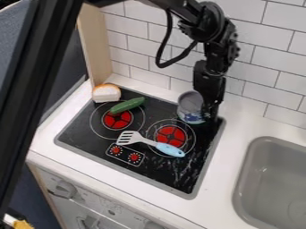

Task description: Moved the can to the left burner

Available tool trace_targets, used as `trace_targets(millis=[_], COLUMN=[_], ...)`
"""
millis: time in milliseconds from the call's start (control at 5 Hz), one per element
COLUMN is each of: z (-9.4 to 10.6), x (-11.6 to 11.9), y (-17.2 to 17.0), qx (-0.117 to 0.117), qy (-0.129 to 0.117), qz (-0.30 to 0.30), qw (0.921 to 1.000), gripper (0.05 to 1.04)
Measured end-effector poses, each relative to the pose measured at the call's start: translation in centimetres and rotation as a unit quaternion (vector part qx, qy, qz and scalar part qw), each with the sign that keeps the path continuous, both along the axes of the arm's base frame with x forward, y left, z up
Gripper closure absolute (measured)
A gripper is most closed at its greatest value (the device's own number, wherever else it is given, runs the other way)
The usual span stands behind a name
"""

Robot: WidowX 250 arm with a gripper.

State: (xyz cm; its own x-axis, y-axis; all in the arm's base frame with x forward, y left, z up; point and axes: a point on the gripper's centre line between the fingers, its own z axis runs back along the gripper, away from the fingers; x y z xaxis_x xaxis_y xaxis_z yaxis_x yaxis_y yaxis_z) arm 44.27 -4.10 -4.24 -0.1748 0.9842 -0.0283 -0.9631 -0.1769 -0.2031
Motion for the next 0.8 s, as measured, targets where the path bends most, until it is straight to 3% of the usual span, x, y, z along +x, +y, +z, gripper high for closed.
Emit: trace_targets(millis=[200,400,800], z=[-0.9,-1.4,0.3], x=[-0.7,-1.6,-4.1], y=[1.6,3.3,5.8], qx=[0.003,0.008,0.012], qy=[0.004,0.009,-0.004], qz=[0.065,0.133,0.224], qw=[0.9979,0.991,0.9745], gripper=[0.083,0.083,0.083])
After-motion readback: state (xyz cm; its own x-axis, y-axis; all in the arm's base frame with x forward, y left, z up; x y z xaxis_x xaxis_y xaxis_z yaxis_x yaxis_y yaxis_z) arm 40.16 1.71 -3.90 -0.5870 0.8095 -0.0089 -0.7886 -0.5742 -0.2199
